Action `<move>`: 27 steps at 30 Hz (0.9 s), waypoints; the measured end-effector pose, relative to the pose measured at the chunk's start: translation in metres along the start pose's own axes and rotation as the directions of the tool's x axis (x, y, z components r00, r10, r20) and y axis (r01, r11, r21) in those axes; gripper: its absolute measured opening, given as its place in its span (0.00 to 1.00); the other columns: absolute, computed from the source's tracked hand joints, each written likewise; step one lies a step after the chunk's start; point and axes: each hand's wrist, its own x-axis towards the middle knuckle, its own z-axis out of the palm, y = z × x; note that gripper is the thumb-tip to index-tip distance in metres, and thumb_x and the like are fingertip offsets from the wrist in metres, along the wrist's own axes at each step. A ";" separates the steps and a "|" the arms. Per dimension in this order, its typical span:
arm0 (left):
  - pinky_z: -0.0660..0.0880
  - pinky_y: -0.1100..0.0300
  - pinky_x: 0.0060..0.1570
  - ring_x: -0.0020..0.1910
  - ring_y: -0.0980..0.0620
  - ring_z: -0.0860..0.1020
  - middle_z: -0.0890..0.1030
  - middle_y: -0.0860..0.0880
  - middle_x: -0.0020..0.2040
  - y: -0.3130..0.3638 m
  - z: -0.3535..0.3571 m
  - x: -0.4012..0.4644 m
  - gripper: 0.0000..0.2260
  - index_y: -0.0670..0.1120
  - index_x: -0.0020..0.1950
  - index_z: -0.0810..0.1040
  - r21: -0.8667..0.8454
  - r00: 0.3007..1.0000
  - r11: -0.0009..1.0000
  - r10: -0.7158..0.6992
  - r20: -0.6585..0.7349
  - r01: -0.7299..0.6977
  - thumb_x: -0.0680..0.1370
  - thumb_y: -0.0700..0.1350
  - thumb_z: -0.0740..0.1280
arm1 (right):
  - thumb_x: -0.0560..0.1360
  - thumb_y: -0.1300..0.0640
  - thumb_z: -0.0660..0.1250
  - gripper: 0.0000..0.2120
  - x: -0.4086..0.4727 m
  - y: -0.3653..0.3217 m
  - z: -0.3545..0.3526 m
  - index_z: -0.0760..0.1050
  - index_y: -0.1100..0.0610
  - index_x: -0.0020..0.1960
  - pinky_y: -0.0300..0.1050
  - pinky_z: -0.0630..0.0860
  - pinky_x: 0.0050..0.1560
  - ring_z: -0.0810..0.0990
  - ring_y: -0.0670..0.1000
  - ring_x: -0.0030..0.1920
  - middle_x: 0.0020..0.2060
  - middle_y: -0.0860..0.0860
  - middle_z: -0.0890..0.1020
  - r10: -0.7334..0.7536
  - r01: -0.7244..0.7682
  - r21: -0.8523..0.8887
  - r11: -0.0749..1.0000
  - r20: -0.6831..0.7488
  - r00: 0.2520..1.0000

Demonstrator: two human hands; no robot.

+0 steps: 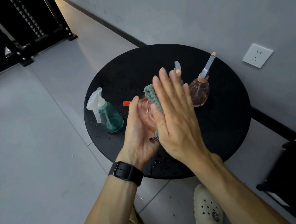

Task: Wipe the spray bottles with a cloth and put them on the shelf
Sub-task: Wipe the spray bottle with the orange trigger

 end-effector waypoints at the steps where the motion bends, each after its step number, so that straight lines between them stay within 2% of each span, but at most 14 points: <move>1: 0.64 0.51 0.74 0.71 0.45 0.72 0.76 0.41 0.69 0.001 0.000 0.000 0.25 0.41 0.74 0.69 0.007 1.000 1.000 0.011 -0.014 -0.011 0.85 0.57 0.52 | 0.83 0.54 0.49 0.24 -0.001 -0.002 0.001 0.51 0.59 0.77 0.51 0.42 0.77 0.46 0.50 0.78 0.77 0.50 0.51 -0.016 0.016 0.005 1.000 0.009 1.000; 4: 0.68 0.53 0.70 0.69 0.46 0.74 0.77 0.41 0.68 0.005 -0.001 -0.004 0.24 0.40 0.73 0.71 0.004 0.999 0.999 0.045 -0.010 -0.044 0.85 0.55 0.53 | 0.83 0.54 0.49 0.24 -0.004 -0.005 0.005 0.52 0.59 0.77 0.54 0.45 0.77 0.48 0.50 0.78 0.77 0.52 0.53 -0.038 0.035 0.068 0.997 0.039 0.999; 6: 0.73 0.54 0.64 0.62 0.48 0.79 0.81 0.44 0.60 0.006 -0.003 -0.006 0.21 0.42 0.64 0.78 0.004 0.999 0.999 0.044 0.020 -0.044 0.84 0.55 0.55 | 0.83 0.55 0.50 0.24 -0.003 -0.003 0.005 0.53 0.59 0.77 0.55 0.48 0.77 0.48 0.49 0.78 0.78 0.51 0.55 -0.001 -0.007 0.168 0.986 0.047 0.999; 8: 0.73 0.54 0.63 0.59 0.47 0.79 0.82 0.44 0.58 0.008 -0.002 -0.009 0.19 0.43 0.60 0.80 0.031 0.999 0.999 0.026 0.027 -0.027 0.83 0.55 0.57 | 0.83 0.54 0.50 0.24 -0.001 0.000 0.002 0.54 0.59 0.77 0.54 0.51 0.77 0.48 0.46 0.78 0.77 0.49 0.55 0.066 -0.078 0.278 0.958 0.051 0.997; 11: 0.72 0.49 0.62 0.56 0.45 0.79 0.81 0.43 0.58 0.010 -0.004 -0.012 0.18 0.44 0.58 0.81 0.174 1.000 0.985 -0.015 -0.011 0.017 0.79 0.55 0.60 | 0.83 0.52 0.49 0.23 0.003 0.005 -0.006 0.57 0.56 0.77 0.41 0.51 0.77 0.50 0.41 0.77 0.75 0.44 0.56 0.187 -0.202 0.404 0.892 0.078 0.979; 14: 0.75 0.52 0.46 0.44 0.47 0.79 0.81 0.45 0.50 0.013 -0.008 -0.013 0.18 0.46 0.57 0.79 0.291 0.996 0.956 -0.015 -0.085 0.040 0.76 0.57 0.64 | 0.83 0.52 0.50 0.21 0.004 0.010 -0.014 0.61 0.53 0.75 0.35 0.55 0.74 0.56 0.39 0.75 0.74 0.42 0.62 0.279 -0.323 0.470 0.822 0.163 0.947; 18: 0.75 0.51 0.49 0.47 0.46 0.78 0.80 0.47 0.48 0.019 0.000 -0.016 0.15 0.47 0.51 0.80 0.280 1.000 0.960 0.011 0.005 -0.012 0.79 0.57 0.62 | 0.84 0.53 0.52 0.20 -0.001 0.009 -0.018 0.64 0.52 0.74 0.30 0.57 0.71 0.60 0.37 0.73 0.73 0.44 0.66 0.253 -0.366 0.384 0.848 0.313 0.915; 22: 0.77 0.52 0.44 0.44 0.46 0.80 0.81 0.46 0.46 0.017 0.000 -0.015 0.17 0.47 0.57 0.78 0.376 0.999 0.926 0.030 -0.018 -0.021 0.79 0.59 0.65 | 0.84 0.51 0.51 0.21 -0.002 0.009 -0.016 0.60 0.50 0.76 0.32 0.57 0.72 0.58 0.35 0.73 0.75 0.41 0.62 0.264 -0.422 0.379 0.823 0.403 0.877; 25: 0.78 0.55 0.33 0.39 0.48 0.81 0.81 0.46 0.45 0.015 0.001 -0.018 0.18 0.46 0.59 0.78 0.403 0.999 0.915 0.032 -0.041 -0.013 0.77 0.58 0.67 | 0.84 0.51 0.52 0.21 -0.002 0.010 -0.014 0.62 0.50 0.76 0.37 0.61 0.73 0.62 0.38 0.72 0.74 0.43 0.65 0.314 -0.484 0.428 0.763 0.409 0.857; 27: 0.77 0.54 0.35 0.39 0.48 0.81 0.80 0.45 0.46 0.015 0.002 -0.018 0.20 0.46 0.60 0.78 0.427 0.997 0.904 0.037 -0.063 -0.007 0.75 0.58 0.69 | 0.84 0.50 0.53 0.20 -0.002 0.011 -0.013 0.63 0.49 0.75 0.44 0.66 0.71 0.67 0.41 0.71 0.72 0.45 0.69 0.345 -0.525 0.448 0.724 0.423 0.837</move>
